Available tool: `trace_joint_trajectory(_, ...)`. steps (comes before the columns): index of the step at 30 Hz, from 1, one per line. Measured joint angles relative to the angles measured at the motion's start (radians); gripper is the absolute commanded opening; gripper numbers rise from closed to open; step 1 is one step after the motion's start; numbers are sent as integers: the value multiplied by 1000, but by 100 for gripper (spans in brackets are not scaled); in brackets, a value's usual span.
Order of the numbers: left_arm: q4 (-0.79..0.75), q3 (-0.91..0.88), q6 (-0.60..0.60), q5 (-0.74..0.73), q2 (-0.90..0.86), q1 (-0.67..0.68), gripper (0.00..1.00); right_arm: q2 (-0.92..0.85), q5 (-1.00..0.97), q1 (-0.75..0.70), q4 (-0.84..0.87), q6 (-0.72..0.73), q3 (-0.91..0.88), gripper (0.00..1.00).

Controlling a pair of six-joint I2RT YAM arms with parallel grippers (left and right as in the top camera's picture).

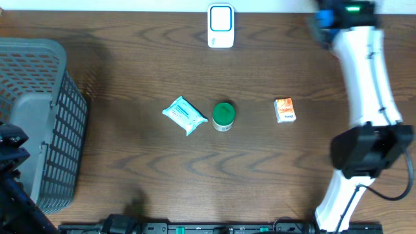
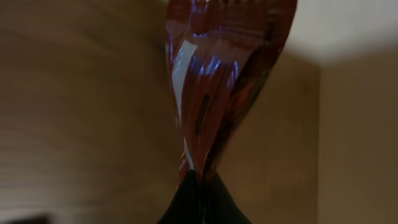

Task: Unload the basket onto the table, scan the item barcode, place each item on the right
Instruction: 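Carry the snack bar to the right table edge and release it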

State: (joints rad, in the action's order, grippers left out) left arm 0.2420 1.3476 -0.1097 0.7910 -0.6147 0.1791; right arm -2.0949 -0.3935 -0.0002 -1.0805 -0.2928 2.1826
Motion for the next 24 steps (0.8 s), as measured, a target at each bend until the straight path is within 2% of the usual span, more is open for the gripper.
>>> trace_joint_trajectory(3,0,0,15,0,13,0,83,-26,-6,-166,0,102,-102,1)
trace_joint_trajectory(6,0,0,28,0,30,0,83,-34,-5,-268,44,159,-209,1)
trace_joint_trajectory(11,0,0,32,0,41,0,83,-42,-4,-479,219,210,-463,1)
trace_joint_trajectory(14,0,0,33,0,41,0,83,-43,-5,-568,279,228,-549,1)
trace_joint_trajectory(15,0,0,33,0,41,0,83,-44,-4,-595,283,235,-565,6)
trace_joint_trajectory(17,0,0,33,0,41,0,83,-44,-2,-640,282,259,-572,34)
trace_joint_trajectory(19,0,0,33,0,41,0,83,-44,22,-668,261,278,-559,68)
trace_joint_trajectory(20,0,0,33,0,41,0,83,-44,56,-680,238,290,-546,91)
trace_joint_trajectory(21,0,0,33,0,41,0,83,-44,99,-687,213,295,-530,99)
trace_joint_trajectory(24,0,0,35,0,41,0,83,-39,273,-687,135,306,-449,99)
